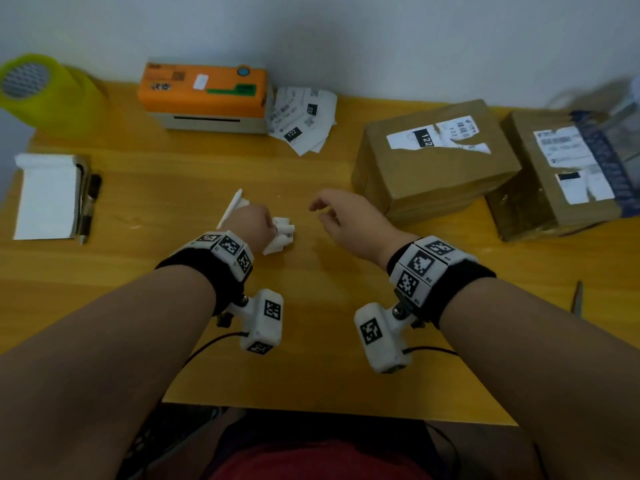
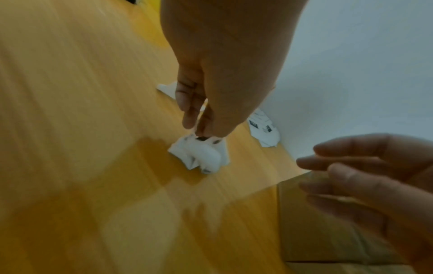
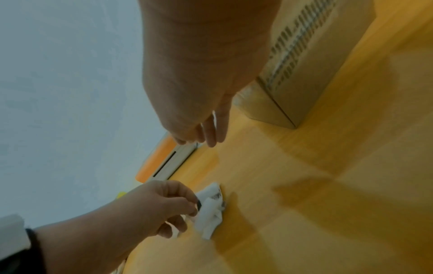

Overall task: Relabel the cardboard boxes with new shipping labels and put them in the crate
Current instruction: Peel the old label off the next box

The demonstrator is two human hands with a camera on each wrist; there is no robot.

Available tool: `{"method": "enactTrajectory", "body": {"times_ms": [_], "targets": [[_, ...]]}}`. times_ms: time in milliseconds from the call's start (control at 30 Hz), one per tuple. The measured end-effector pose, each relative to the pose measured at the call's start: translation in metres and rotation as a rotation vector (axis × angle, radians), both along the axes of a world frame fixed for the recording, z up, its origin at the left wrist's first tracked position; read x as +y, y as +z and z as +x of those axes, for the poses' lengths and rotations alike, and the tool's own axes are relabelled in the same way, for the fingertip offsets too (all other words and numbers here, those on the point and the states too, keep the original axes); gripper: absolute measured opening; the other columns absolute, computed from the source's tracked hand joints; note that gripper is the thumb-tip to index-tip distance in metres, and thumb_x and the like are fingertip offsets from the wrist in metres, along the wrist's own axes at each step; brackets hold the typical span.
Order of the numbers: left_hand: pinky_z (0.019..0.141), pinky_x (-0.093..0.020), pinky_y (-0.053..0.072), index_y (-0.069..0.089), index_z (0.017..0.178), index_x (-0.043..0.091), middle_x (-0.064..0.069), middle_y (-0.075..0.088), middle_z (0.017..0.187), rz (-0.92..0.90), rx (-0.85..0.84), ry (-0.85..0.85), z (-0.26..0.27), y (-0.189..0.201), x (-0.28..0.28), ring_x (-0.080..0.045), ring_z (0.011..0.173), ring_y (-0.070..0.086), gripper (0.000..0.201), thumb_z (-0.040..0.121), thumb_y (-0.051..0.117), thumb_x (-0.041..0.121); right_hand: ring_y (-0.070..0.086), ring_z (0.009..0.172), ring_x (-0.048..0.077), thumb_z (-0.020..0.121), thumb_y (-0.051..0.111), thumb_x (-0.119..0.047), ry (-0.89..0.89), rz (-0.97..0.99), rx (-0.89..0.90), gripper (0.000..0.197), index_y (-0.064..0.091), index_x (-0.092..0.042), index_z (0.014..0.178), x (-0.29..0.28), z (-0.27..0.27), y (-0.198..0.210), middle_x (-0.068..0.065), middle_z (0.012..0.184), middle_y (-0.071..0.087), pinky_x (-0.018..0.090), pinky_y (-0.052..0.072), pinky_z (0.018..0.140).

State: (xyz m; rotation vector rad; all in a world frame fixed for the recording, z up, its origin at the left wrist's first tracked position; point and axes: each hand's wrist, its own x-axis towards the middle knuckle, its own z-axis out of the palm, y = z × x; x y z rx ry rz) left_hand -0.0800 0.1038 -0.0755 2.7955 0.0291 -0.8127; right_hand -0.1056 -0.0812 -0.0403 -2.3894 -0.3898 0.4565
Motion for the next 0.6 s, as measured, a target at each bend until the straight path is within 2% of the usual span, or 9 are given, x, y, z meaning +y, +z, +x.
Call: {"method": "enactTrajectory", "body": {"times_ms": [33, 67, 133, 200, 267, 333, 433, 500, 600], "targets": [[0.081, -0.033, 0.046, 0.062, 0.091, 0.003, -0.014, 0.062, 0.078, 0.010, -0.011, -0.019, 0.001, 0.005, -0.001, -0.028, 0.076, 0.058, 0.019, 0.093, 0.046, 0.012, 0.056, 0.104, 0.017, 0.098, 0.043, -0.012, -0.014, 0.021, -0.046, 0.024, 0.058, -0.012, 0.117, -0.002, 0.001, 0.008, 0.004, 0.117, 0.060, 0.027, 0.045, 0.083], [0.077, -0.031, 0.047, 0.060, 0.084, 0.004, -0.011, 0.058, 0.070, 0.026, -0.040, -0.027, 0.004, 0.011, -0.003, -0.025, 0.068, 0.054, 0.018, 0.093, 0.046, 0.011, 0.058, 0.099, 0.019, 0.097, 0.043, -0.011, -0.041, 0.047, -0.098, 0.023, 0.059, -0.011, 0.114, -0.004, 0.002, 0.015, 0.005, 0.113, 0.063, 0.030, 0.047, 0.083], [0.053, -0.025, 0.038, 0.054, 0.078, 0.009, -0.006, 0.050, 0.065, 0.035, -0.116, -0.010, 0.008, 0.026, -0.009, -0.018, 0.057, 0.044, 0.016, 0.092, 0.048, 0.015, 0.061, 0.086, 0.020, 0.096, 0.043, -0.011, -0.141, 0.083, -0.207, 0.021, 0.061, -0.011, 0.109, -0.011, 0.006, 0.030, 0.005, 0.102, 0.065, 0.036, 0.052, 0.077], [0.050, -0.024, 0.032, 0.052, 0.080, 0.011, -0.008, 0.052, 0.073, -0.019, -0.167, 0.003, 0.015, 0.041, -0.018, -0.019, 0.061, 0.045, 0.016, 0.092, 0.049, 0.020, 0.058, 0.077, 0.017, 0.096, 0.043, -0.015, -0.272, 0.049, -0.299, 0.020, 0.059, -0.016, 0.109, -0.023, 0.013, 0.043, 0.001, 0.093, 0.064, 0.034, 0.050, 0.069], [0.058, -0.028, 0.040, 0.058, 0.087, 0.009, -0.010, 0.058, 0.084, -0.122, -0.211, -0.007, 0.021, 0.050, -0.030, -0.024, 0.074, 0.053, 0.018, 0.092, 0.049, 0.023, 0.056, 0.083, 0.016, 0.095, 0.043, -0.019, -0.390, -0.043, -0.379, 0.022, 0.057, -0.018, 0.112, -0.041, 0.020, 0.051, -0.001, 0.097, 0.061, 0.032, 0.047, 0.072], [0.069, -0.031, 0.045, 0.061, 0.101, 0.008, -0.009, 0.062, 0.096, -0.221, -0.273, -0.004, 0.025, 0.056, -0.046, -0.023, 0.085, 0.057, 0.022, 0.092, 0.050, 0.026, 0.053, 0.104, 0.022, 0.092, 0.046, -0.017, -0.429, -0.207, -0.424, 0.027, 0.055, -0.013, 0.117, -0.067, 0.025, 0.051, 0.005, 0.114, 0.058, 0.037, 0.044, 0.089], [0.077, -0.029, 0.044, 0.052, 0.121, 0.012, -0.008, 0.055, 0.118, -0.384, -0.328, 0.002, 0.024, 0.059, -0.075, -0.017, 0.094, 0.054, 0.036, 0.092, 0.054, 0.032, 0.027, 0.139, 0.030, 0.093, 0.046, -0.033, -0.435, -0.496, -0.246, 0.049, 0.037, -0.020, 0.139, -0.105, 0.023, 0.041, 0.011, 0.148, 0.033, 0.049, 0.016, 0.114], [0.092, -0.032, 0.045, 0.040, 0.135, 0.014, -0.009, 0.042, 0.134, -0.466, -0.308, -0.023, 0.022, 0.059, -0.093, -0.021, 0.110, 0.052, 0.054, 0.090, 0.057, 0.038, 0.006, 0.146, 0.027, 0.095, 0.038, -0.051, -0.426, -0.515, -0.087, 0.060, 0.021, -0.030, 0.148, -0.120, 0.020, 0.038, 0.005, 0.159, 0.011, 0.057, -0.001, 0.114], [0.107, -0.040, 0.037, 0.027, 0.145, 0.017, -0.009, 0.027, 0.147, -0.516, -0.300, -0.065, 0.018, 0.061, -0.116, -0.025, 0.129, 0.039, 0.073, 0.086, 0.059, 0.045, 0.004, 0.146, 0.027, 0.092, 0.034, -0.061, -0.372, -0.534, -0.031, 0.066, 0.015, -0.034, 0.149, -0.125, 0.019, 0.039, 0.002, 0.159, 0.007, 0.062, 0.002, 0.113]]}}
